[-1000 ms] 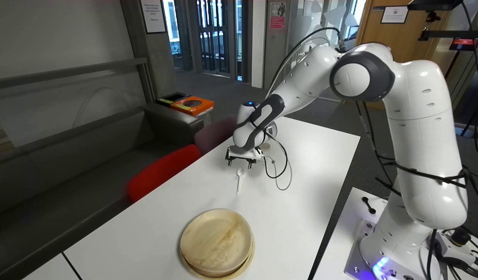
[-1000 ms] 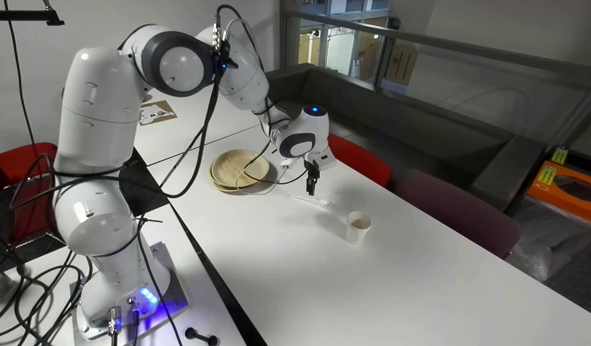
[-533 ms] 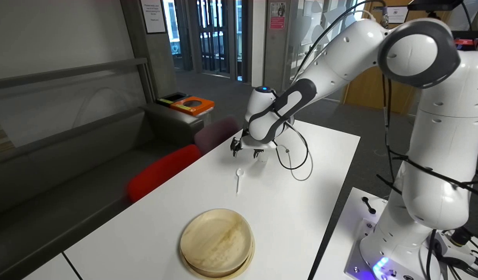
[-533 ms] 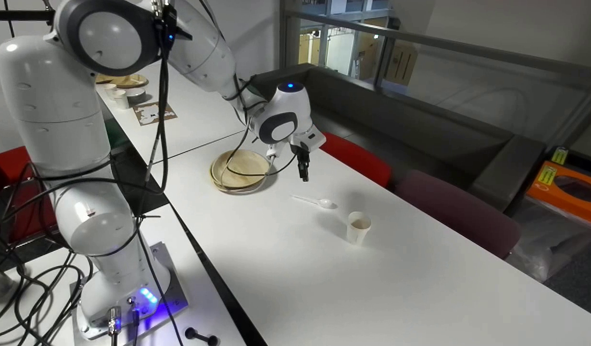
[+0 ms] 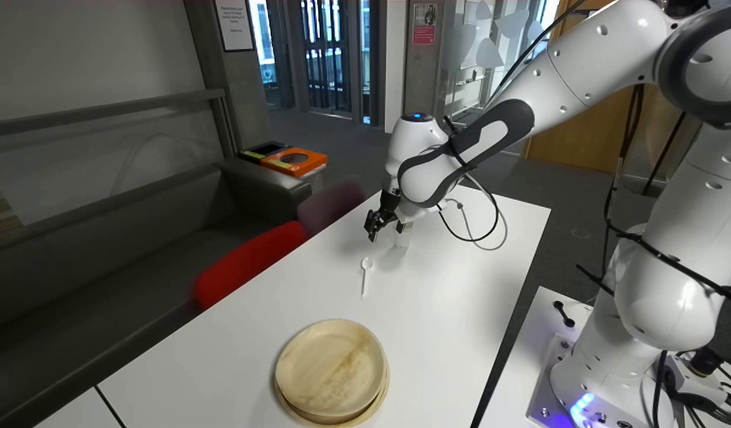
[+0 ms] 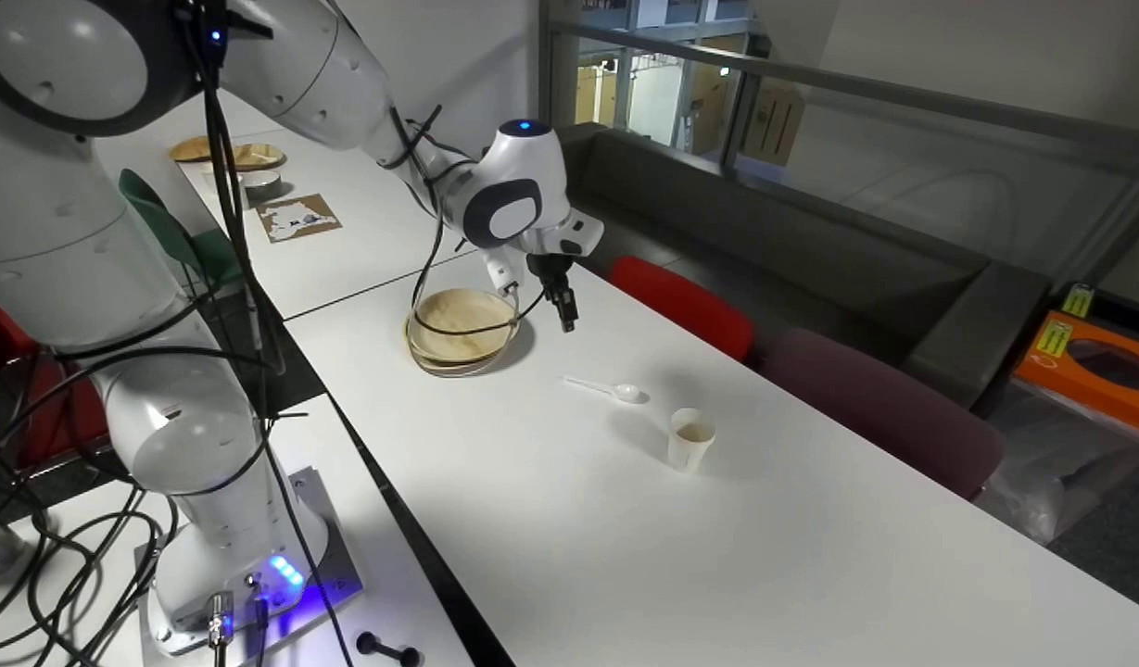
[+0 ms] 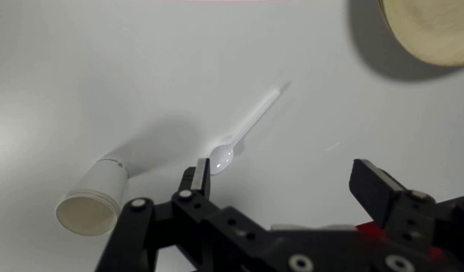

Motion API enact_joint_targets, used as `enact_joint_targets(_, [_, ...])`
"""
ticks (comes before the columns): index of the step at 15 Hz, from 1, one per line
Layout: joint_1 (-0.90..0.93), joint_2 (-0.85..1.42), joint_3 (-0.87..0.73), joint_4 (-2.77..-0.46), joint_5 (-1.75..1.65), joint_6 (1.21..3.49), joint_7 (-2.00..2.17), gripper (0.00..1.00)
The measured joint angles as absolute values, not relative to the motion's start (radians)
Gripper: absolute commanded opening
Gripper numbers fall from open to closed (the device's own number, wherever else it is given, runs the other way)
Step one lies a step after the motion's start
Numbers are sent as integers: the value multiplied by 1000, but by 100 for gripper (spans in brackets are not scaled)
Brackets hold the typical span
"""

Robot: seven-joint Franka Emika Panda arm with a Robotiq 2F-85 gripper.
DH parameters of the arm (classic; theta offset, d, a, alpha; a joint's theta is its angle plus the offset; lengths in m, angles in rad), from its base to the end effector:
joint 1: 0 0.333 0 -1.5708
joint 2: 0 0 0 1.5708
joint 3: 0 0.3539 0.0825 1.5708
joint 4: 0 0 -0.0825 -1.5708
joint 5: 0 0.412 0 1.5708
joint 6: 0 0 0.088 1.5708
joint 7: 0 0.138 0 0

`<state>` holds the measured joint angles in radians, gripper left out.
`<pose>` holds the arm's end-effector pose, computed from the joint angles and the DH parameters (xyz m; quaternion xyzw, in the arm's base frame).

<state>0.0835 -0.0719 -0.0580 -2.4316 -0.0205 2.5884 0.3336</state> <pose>0.5225 0.0134 0.3432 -0.9829 0.1446 -0.1130 0.0162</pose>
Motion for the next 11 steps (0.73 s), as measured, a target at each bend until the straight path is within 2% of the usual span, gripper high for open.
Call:
enact_joint_targets(6, [85,-90,-28,-2437,132,2406,66,100])
enact_joint_targets(11, [85,-90,-28,-2436,135,2397,64,100])
